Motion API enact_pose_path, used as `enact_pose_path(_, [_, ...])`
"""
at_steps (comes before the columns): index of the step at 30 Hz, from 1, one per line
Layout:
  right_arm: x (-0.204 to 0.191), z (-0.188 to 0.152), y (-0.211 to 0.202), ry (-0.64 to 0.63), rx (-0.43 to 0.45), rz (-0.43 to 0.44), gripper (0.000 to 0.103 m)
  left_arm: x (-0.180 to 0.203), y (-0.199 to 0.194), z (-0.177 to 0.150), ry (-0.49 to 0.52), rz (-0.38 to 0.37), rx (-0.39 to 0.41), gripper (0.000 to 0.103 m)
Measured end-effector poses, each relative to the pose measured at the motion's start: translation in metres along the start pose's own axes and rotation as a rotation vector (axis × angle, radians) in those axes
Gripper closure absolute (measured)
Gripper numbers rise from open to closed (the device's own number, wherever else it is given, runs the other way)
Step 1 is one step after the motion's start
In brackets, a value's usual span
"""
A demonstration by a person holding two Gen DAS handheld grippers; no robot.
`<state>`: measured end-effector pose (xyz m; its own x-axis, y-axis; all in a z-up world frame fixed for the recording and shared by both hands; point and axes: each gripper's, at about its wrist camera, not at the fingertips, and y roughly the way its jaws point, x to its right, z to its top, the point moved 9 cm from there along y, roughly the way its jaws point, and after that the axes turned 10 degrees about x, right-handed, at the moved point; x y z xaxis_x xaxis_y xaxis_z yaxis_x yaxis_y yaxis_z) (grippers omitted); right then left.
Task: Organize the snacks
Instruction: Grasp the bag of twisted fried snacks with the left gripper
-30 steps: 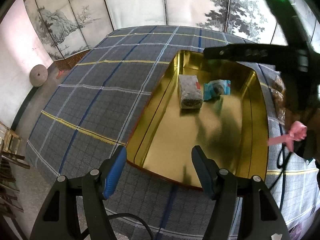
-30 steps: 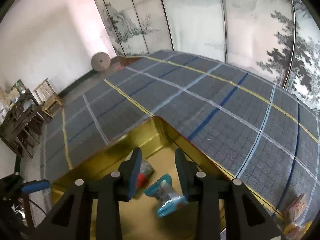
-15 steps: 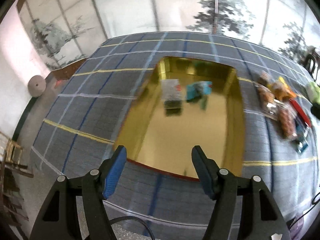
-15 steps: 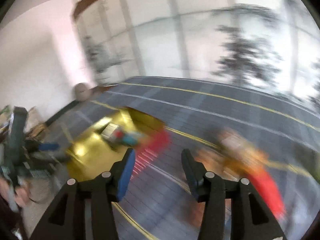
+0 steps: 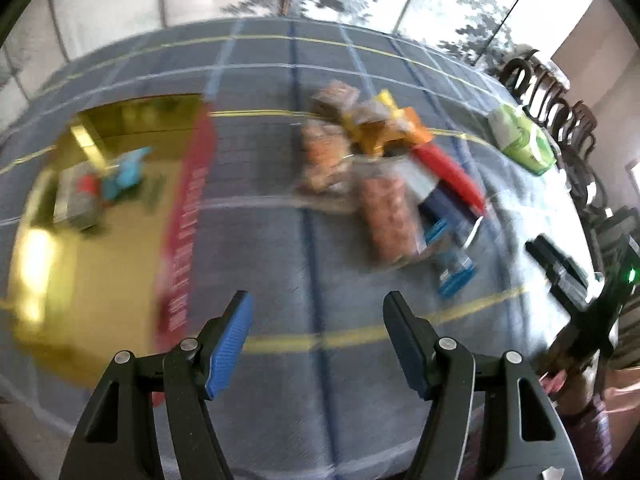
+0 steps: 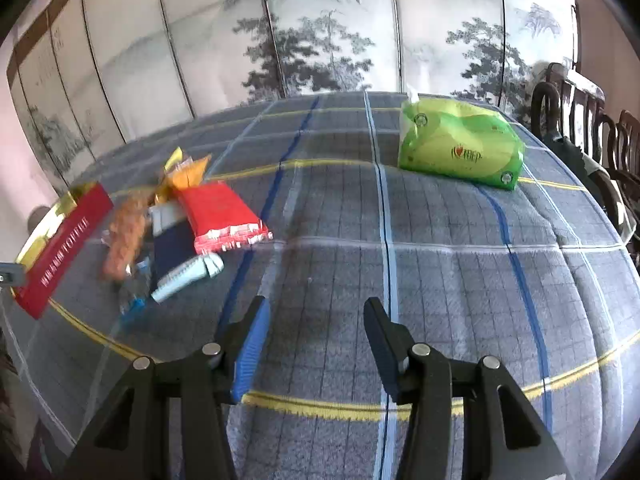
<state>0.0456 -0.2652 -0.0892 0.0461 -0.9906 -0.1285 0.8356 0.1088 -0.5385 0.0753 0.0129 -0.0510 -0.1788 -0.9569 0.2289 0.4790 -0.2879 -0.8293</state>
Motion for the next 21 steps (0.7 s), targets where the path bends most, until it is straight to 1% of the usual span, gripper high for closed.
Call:
enact_pose_path(1, [-0.001,0.000,0.001,0.006,0.002,0.013,0.047,0.004,0.010,0.005,-0.010,-0.009,-0.011,0.040])
enact_pose_path(3, [-0.002,-0.002,0.002,0.020,-0.006,0.034,0.047,0.011,0.033,0.012,-0.031,0.000,-0.052,0.040])
enact_pose_path(5, [0.000,-0.003,-0.002,0.048,0.005,0.067,0.047,0.016,0.051,0.016,-0.058,-0.006,-0.083,0.040])
enact_pose_path(7, [0.005,-0.005,-0.005,0.106,0.019,0.096,0.046,0.020,0.062,0.019,-0.069,0.007,-0.095,0.040])
enact_pose_path(9, [0.009,-0.005,-0.006,0.151,0.024,0.118,0.046,0.028,0.071,0.021,-0.064,-0.004,-0.109,0.040])
enact_pose_path(11, [0.010,-0.005,-0.007,0.169,0.025,0.134,0.046,0.032,0.077,0.024,-0.052,0.010,-0.108,0.039])
enact_pose_path(13, [0.005,-0.004,-0.006,0.152,0.027,0.147,0.046,0.033,0.081,0.029,-0.041,0.040,-0.094,0.033])
enact_pose_path(15, [0.001,-0.004,-0.007,0.135,0.031,0.163,0.046,0.033,0.086,0.031,-0.035,0.068,-0.092,0.030])
enact_pose_path(18, [0.000,-0.004,-0.008,0.135,0.037,0.176,0.044,0.038,0.090,0.031,-0.018,0.105,-0.079,0.029])
enact_pose_path(19, [0.000,-0.004,-0.008,0.139,0.038,0.179,0.044,0.039,0.090,0.031,-0.008,0.118,-0.072,0.033])
enact_pose_path(20, [0.000,-0.004,-0.008,0.140,0.038,0.180,0.044,0.039,0.090,0.031,0.004,0.133,-0.056,0.040])
enact_pose_path(21, [0.000,-0.004,-0.008,0.140,0.037,0.181,0.044,0.040,0.088,0.032,0.024,0.159,-0.027,0.065])
